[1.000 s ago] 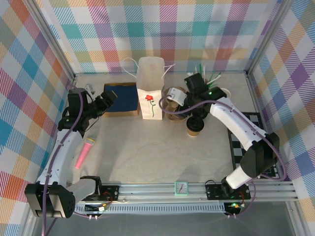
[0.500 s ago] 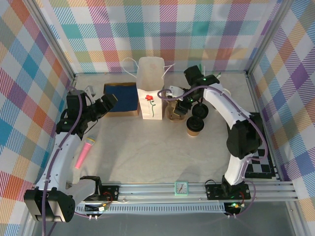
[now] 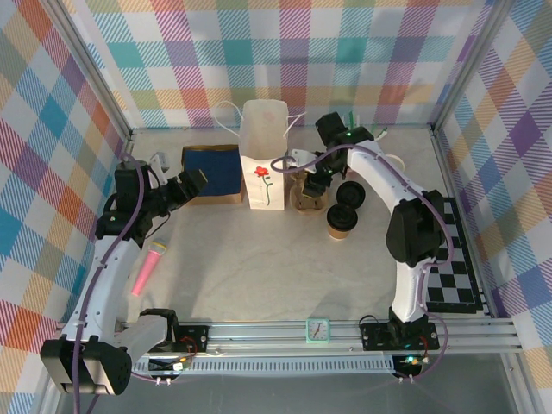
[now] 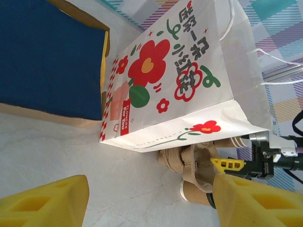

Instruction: Pack the takeout coffee

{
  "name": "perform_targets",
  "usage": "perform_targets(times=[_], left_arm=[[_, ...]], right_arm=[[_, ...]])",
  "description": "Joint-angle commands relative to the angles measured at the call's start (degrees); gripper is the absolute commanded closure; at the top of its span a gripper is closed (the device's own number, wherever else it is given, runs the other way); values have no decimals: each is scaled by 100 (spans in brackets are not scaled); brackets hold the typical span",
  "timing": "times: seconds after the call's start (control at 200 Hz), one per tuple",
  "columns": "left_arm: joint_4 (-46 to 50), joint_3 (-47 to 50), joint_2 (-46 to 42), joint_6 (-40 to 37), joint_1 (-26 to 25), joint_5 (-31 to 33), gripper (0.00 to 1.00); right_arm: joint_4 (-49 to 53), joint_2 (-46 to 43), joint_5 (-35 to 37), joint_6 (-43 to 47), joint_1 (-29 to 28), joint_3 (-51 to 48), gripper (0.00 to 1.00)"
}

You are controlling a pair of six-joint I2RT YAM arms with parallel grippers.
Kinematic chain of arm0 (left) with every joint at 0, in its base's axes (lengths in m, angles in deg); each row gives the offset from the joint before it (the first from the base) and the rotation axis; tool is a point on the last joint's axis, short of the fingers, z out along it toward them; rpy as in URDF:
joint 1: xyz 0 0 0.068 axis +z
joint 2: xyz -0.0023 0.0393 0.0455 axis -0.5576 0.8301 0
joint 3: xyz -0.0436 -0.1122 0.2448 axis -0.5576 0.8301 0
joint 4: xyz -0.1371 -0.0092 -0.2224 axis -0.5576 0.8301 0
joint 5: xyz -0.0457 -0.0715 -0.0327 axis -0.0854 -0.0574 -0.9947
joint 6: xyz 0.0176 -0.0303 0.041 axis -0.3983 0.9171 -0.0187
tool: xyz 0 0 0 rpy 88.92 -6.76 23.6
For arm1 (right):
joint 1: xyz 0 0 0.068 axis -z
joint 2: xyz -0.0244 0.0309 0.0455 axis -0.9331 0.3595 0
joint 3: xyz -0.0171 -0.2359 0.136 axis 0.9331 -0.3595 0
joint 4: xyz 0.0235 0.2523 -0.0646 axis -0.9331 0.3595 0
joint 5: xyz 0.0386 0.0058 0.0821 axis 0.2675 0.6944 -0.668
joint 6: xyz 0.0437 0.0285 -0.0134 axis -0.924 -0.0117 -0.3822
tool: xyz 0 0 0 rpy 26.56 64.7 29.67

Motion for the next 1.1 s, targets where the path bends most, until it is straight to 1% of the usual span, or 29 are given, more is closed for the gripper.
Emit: perform_targets(times=[0.0, 0.3, 0.57, 0.77, 1.09], left_arm=[[32, -156, -32, -109, 68, -109, 30], [32, -68, -85, -106, 73, -83, 30], [16, -49, -68, -123, 72, -61, 30], [1, -49, -43, -113, 72, -59, 30], [-49, -41, -42, -86, 68, -81, 30]], right_arm=[[96, 173, -106, 188, -34, 223, 38], [241, 524, -195, 192, -34, 414, 37], [349, 614, -228, 182, -34, 397, 37], [228, 685, -116, 204, -34, 347, 39], [-107, 628, 7, 219, -43, 333, 36]])
